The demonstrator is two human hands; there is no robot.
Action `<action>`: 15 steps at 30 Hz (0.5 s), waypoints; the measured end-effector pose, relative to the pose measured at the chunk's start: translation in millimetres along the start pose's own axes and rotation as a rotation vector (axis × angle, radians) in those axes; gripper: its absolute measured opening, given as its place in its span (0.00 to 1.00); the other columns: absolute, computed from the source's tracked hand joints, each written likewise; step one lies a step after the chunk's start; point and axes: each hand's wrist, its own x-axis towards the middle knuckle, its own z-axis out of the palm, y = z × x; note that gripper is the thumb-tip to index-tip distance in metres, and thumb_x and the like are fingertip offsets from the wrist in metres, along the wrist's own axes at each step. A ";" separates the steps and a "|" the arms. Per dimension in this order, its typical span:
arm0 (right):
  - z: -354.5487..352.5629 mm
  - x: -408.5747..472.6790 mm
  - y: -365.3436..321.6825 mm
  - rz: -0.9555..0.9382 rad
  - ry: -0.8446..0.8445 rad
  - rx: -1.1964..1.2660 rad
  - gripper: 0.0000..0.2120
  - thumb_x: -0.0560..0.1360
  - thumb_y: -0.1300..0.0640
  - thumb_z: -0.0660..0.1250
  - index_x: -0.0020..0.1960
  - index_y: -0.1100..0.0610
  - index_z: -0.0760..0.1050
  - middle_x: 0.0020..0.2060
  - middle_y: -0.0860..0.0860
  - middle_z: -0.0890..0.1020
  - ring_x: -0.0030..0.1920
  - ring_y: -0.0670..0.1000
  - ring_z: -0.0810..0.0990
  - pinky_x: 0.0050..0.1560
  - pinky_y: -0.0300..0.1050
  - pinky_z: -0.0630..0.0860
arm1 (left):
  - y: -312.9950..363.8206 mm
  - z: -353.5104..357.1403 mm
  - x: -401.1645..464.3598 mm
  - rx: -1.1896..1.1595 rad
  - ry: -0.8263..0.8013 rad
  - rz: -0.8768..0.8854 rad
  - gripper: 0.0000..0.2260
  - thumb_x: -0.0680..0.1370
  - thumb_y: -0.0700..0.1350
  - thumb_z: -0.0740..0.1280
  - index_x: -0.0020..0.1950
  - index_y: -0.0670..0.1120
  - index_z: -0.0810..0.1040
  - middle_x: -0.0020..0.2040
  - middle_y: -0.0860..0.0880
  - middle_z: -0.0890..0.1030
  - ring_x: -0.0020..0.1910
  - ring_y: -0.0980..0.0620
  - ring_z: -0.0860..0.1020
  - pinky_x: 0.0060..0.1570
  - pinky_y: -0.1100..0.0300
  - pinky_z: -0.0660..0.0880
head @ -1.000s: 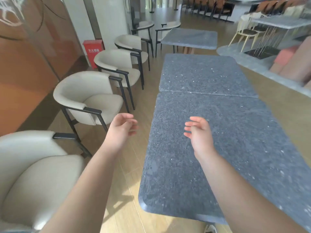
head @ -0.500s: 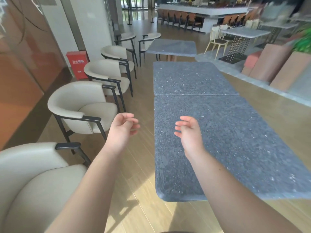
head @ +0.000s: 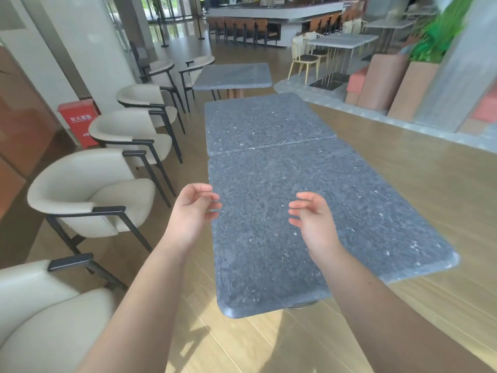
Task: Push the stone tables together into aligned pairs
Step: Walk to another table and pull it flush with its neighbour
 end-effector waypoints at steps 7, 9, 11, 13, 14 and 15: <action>-209.8 33.1 -16.5 -0.057 0.167 0.032 0.19 0.77 0.74 0.53 0.52 0.52 0.72 0.43 0.52 0.79 0.43 0.50 0.78 0.45 0.44 0.76 | 2.5 235.8 -28.1 -0.010 -0.246 0.024 0.09 0.82 0.33 0.57 0.57 0.43 0.74 0.46 0.46 0.81 0.43 0.48 0.81 0.45 0.56 0.78; -275.2 42.2 -23.7 -0.056 0.199 0.032 0.18 0.76 0.73 0.54 0.52 0.52 0.72 0.42 0.52 0.78 0.44 0.50 0.78 0.45 0.45 0.75 | 1.7 313.5 -44.8 -0.037 -0.288 0.005 0.10 0.82 0.32 0.57 0.57 0.43 0.74 0.45 0.47 0.81 0.43 0.49 0.81 0.44 0.56 0.78; -331.5 51.7 -33.0 -0.049 0.229 0.032 0.15 0.74 0.70 0.56 0.51 0.52 0.72 0.42 0.51 0.78 0.44 0.51 0.77 0.44 0.44 0.75 | 0.3 381.3 -58.6 -0.070 -0.334 -0.019 0.09 0.83 0.33 0.57 0.57 0.43 0.73 0.45 0.48 0.81 0.42 0.49 0.81 0.44 0.57 0.78; -379.8 63.6 -44.5 -0.042 0.258 0.020 0.14 0.68 0.63 0.56 0.51 0.52 0.71 0.41 0.50 0.78 0.44 0.51 0.77 0.43 0.43 0.75 | 0.2 439.4 -67.3 -0.093 -0.365 -0.023 0.10 0.83 0.32 0.56 0.55 0.44 0.74 0.44 0.48 0.81 0.42 0.49 0.81 0.43 0.58 0.78; -401.8 70.3 -49.5 -0.038 0.269 0.013 0.16 0.65 0.62 0.55 0.51 0.52 0.71 0.41 0.50 0.78 0.43 0.51 0.77 0.43 0.43 0.75 | 0.3 463.7 -70.6 -0.102 -0.372 -0.026 0.11 0.83 0.32 0.56 0.54 0.46 0.74 0.44 0.48 0.81 0.42 0.49 0.81 0.43 0.59 0.78; -422.5 76.7 -53.9 -0.036 0.277 0.009 0.17 0.64 0.61 0.55 0.52 0.52 0.71 0.40 0.50 0.78 0.43 0.50 0.77 0.43 0.43 0.75 | -0.7 485.2 -72.9 -0.108 -0.375 -0.032 0.12 0.82 0.31 0.56 0.53 0.46 0.74 0.44 0.48 0.81 0.42 0.48 0.81 0.43 0.59 0.78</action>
